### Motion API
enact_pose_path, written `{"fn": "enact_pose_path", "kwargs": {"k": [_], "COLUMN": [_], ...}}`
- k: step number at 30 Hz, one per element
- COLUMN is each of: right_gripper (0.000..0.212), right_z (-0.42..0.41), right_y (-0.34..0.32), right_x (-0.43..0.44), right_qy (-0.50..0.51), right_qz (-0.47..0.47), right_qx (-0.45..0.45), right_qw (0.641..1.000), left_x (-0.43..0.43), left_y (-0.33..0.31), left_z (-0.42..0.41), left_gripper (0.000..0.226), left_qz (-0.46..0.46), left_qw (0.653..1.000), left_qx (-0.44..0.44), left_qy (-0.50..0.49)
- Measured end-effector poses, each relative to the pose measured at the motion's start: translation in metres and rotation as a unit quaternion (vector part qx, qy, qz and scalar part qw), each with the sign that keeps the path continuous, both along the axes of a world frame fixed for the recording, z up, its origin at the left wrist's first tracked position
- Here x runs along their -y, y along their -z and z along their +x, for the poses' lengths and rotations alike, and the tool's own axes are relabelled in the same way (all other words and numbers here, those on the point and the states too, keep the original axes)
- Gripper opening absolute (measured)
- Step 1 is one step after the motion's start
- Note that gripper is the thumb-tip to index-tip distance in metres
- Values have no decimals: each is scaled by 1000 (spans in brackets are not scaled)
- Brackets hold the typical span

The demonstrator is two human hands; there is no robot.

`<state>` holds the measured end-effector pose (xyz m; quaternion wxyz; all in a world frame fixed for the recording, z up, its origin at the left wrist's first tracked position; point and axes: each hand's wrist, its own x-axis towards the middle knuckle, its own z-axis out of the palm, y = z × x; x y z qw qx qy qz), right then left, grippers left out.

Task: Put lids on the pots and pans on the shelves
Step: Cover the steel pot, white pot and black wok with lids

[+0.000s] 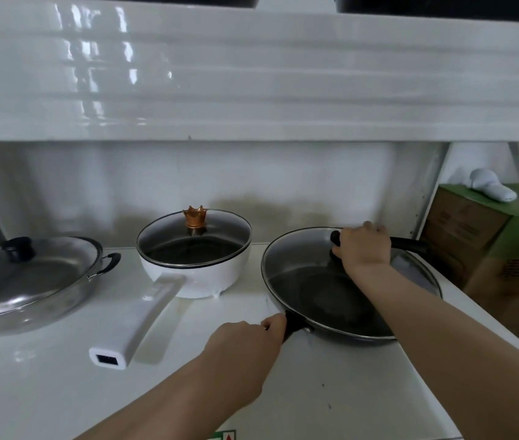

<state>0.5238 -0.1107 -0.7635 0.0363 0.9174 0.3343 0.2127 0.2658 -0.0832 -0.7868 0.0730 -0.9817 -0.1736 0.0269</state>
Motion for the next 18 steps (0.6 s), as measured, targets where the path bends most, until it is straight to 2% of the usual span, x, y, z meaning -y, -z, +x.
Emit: {"fn": "enact_pose_path", "kwargs": {"k": [18], "right_gripper": [29], "right_z": [-1], "right_y": [3], "right_x": [-2], "right_qy": [1], "right_qz": [-11], "right_qx": [2], "right_qw": [1000], "left_x": [-3], "left_y": [3], "left_z": [3], "left_gripper": [51], "left_qz": [17], "left_qw": [1000], "left_qx": [-11], "left_qy": [-1]}}
